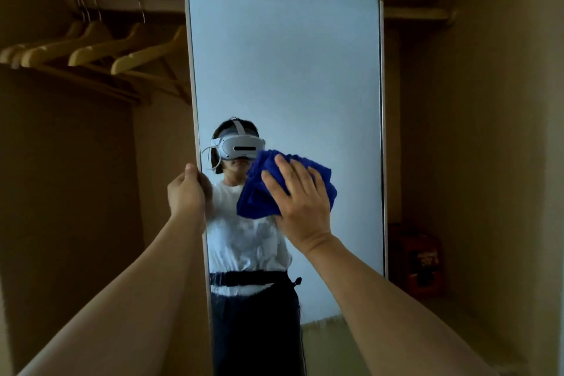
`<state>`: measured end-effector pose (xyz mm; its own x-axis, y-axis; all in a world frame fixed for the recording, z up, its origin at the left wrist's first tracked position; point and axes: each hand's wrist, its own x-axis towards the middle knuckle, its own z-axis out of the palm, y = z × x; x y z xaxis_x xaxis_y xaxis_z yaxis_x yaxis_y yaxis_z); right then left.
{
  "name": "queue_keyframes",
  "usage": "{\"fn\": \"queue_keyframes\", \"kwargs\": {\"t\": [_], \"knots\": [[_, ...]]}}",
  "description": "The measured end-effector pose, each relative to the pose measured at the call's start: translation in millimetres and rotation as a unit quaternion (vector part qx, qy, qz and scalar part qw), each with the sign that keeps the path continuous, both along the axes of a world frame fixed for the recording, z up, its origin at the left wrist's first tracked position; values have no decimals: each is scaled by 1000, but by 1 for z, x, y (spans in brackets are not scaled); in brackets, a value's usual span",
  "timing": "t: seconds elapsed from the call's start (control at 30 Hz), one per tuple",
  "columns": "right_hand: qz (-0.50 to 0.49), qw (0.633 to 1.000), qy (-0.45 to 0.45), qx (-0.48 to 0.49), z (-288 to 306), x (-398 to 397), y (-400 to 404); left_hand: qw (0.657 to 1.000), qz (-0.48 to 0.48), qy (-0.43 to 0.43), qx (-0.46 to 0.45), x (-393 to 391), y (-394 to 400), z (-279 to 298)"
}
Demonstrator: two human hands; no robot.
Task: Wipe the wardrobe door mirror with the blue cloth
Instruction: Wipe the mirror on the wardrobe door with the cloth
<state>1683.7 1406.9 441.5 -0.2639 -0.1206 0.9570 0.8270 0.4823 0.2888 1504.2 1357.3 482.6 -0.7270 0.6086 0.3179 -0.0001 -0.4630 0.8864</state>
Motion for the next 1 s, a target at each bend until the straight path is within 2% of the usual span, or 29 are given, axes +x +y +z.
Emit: {"fn": "queue_keyframes", "kwargs": {"t": [0.1,0.23,0.43,0.53,0.6,0.8,0.9,1.0], "knots": [[6,998,-54,24,-19,-3,-2,999,-1,14,-47,-5,-1,-12],[-10,995,-93,36,-4,0,-5,997,-17,12,-76,-8,-2,-36],[-21,998,-61,-14,73,-22,-20,995,-17,28,-99,-10,-3,-44],[-43,996,-40,-66,83,-38,-28,995,-28,19,-94,-11,-2,-44],[-52,995,-41,-79,71,-45,-31,995,-35,15,-93,-10,-2,-47],[-25,991,-128,-8,-3,-45,-27,994,-29,57,-88,-11,-5,-43],[-16,989,-146,-7,-33,-42,-27,995,-31,40,-89,-13,-4,-42],[-5,979,-205,-6,-43,-34,-29,995,-41,27,-89,-11,-5,-42]]}}
